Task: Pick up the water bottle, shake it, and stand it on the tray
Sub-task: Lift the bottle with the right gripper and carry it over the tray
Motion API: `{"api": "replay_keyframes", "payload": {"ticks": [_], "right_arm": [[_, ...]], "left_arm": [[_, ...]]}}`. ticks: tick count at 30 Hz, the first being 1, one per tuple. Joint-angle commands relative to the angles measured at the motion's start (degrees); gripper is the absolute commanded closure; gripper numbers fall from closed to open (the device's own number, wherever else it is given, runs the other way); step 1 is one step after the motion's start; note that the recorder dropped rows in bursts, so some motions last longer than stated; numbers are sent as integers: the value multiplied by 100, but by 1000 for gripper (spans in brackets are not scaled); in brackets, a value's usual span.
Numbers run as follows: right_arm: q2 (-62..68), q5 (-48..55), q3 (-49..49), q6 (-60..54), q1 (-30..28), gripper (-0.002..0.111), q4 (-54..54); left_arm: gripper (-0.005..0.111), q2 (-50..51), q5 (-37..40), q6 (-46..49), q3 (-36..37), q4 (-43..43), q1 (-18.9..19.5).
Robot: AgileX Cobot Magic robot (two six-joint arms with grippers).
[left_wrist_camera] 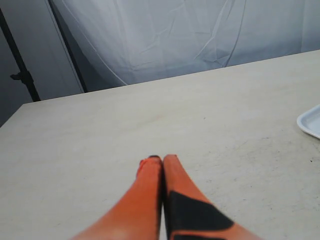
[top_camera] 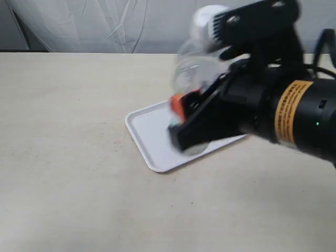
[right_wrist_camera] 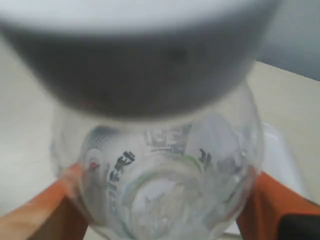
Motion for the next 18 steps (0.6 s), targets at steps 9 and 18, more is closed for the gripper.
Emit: {"api": "replay_keyframes", "payload": {"ticks": [9, 18], "right_arm": [[-10, 37, -661, -3861, -74, 109, 3184], [350, -440, -776, -3081, -186, 109, 3024]], "left_arm": [[106, -26, -77, -7, 21, 10, -2], [106, -26, -77, -7, 21, 10, -2]]}}
